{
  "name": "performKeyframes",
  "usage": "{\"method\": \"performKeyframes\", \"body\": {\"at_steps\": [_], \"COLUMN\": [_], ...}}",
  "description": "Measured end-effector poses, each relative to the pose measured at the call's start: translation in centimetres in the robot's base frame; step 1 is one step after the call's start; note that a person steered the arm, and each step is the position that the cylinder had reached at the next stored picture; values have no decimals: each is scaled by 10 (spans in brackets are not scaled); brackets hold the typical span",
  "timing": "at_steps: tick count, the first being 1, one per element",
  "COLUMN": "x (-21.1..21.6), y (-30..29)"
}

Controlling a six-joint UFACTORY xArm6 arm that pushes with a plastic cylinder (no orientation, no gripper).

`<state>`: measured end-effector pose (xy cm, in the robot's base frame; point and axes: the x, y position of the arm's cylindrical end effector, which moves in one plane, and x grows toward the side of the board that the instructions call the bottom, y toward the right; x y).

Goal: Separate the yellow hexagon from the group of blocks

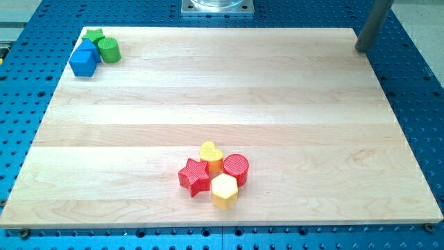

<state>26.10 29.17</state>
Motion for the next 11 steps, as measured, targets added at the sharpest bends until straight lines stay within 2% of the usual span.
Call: {"method": "performKeyframes", "body": {"at_steps": [1, 2, 3, 4, 6, 7, 9, 10, 11], "x": [1, 32, 92, 178, 357, 358, 357, 357, 344], "y": [-11, -23, -67, -104, -92, -96, -167, -167, -200]}}
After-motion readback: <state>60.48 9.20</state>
